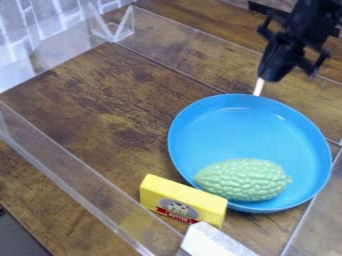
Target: Put the green object in the blue tray
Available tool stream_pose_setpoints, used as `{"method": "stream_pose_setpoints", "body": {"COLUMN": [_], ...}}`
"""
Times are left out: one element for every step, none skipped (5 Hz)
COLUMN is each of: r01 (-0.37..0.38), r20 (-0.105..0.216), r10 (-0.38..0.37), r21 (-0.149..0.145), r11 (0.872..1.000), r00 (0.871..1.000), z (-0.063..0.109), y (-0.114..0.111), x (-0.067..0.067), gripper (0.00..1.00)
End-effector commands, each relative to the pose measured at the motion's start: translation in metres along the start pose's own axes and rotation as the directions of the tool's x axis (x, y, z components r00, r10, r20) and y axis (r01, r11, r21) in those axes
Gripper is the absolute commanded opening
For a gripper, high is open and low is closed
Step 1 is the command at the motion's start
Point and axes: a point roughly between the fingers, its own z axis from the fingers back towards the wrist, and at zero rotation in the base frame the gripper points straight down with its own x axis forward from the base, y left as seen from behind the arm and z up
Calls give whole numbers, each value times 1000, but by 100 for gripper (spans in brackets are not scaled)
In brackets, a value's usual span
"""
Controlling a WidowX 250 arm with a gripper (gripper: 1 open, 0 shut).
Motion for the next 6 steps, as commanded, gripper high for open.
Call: {"method": "stream_pose_setpoints", "body": {"r01": [-60, -66, -19, 2, 22, 43], "r20": [109, 112, 124, 133, 142, 151], "r10": [57, 62, 14, -7, -28, -50], "r21": [30, 28, 37, 41, 45, 50], "r11": [998, 997, 999, 999, 999, 998], "r00": [992, 992, 992, 991, 989, 987], "z": [60, 58, 69, 79, 90, 99], "y": [24, 32, 37, 44, 51, 45], "x": [-19, -11, 8, 12, 16, 24], "gripper": [0, 0, 0, 0, 0, 0]}}
